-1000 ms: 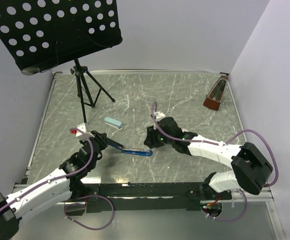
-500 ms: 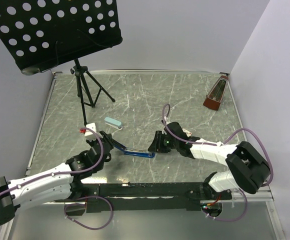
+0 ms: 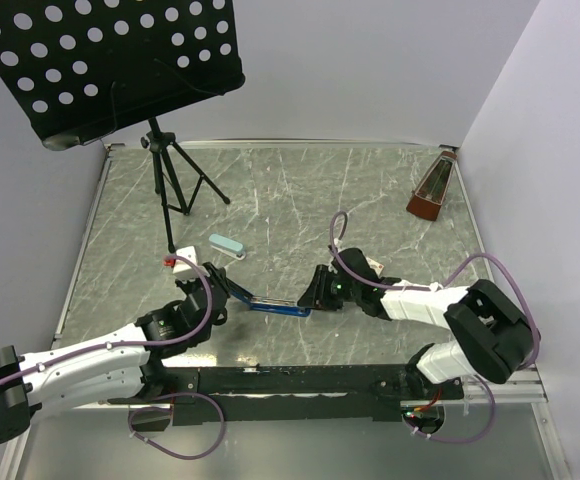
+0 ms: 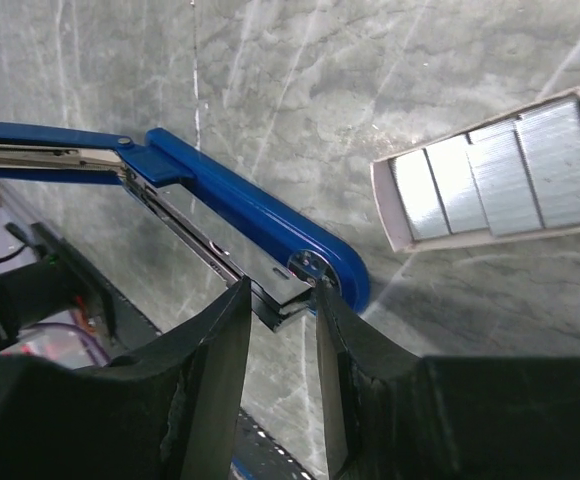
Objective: Load the staples into the stapler
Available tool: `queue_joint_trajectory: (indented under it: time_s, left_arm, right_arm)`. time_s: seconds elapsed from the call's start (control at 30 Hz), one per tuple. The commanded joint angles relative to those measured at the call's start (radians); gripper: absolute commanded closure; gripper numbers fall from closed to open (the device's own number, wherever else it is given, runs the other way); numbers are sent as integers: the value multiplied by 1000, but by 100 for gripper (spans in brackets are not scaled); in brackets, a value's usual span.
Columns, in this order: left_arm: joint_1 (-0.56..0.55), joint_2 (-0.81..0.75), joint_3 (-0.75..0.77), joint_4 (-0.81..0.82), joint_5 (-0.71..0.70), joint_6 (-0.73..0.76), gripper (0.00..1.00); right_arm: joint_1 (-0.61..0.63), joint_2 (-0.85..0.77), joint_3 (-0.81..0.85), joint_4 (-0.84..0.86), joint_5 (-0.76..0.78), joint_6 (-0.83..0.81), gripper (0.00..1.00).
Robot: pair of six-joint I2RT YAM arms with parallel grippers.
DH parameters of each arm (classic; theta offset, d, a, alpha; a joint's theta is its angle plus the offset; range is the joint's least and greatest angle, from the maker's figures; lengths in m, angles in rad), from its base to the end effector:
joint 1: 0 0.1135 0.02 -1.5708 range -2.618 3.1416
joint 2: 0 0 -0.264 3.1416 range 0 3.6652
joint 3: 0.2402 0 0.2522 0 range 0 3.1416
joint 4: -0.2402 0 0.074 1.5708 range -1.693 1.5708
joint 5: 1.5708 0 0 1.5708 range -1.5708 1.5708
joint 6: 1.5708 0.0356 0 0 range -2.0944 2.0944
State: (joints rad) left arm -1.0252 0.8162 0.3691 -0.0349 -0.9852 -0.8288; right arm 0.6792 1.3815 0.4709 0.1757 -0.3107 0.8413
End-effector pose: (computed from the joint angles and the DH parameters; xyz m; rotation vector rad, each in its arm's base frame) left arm 0.1131 -0.1291 0.2106 -0.3941 1.7964 -0.2835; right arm 0.1861 0.1642 0.1437 0.0295 2.5393 1.0628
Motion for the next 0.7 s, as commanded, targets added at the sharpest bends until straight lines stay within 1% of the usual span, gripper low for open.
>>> queue_joint_trajectory:
  time_s: [0.0,0.07,0.13,0.27,0.3,0.37,0.4,0.5,0.63,0.67]
  left_arm:
    - [-12,-6,47,76,3,3,80]
    - [-13,-5,45,92,14,16,78]
    - [-13,-5,42,102,29,23,74]
    - [-15,0,37,121,49,36,65]
    - [-15,1,37,130,52,39,61]
    - [-16,4,37,133,59,46,58]
    - [-16,8,37,141,62,49,54]
    - [-16,14,37,148,69,57,46]
    - [-16,27,42,156,76,63,39]
    - [-16,28,45,155,76,63,35]
  right_arm:
    - [-20,54,-20,106,-45,41,62]
    - [-27,65,-23,146,-62,59,66]
    - [-29,73,-18,156,-80,62,69]
    - [-30,97,-8,176,-96,67,71]
    - [-29,100,-2,177,-99,65,71]
    - [-30,109,2,180,-100,65,71]
    - [-29,114,5,183,-102,65,71]
    - [-30,123,12,185,-108,64,71]
    - [-30,128,20,183,-108,59,72]
    - [-30,128,21,183,-107,58,71]
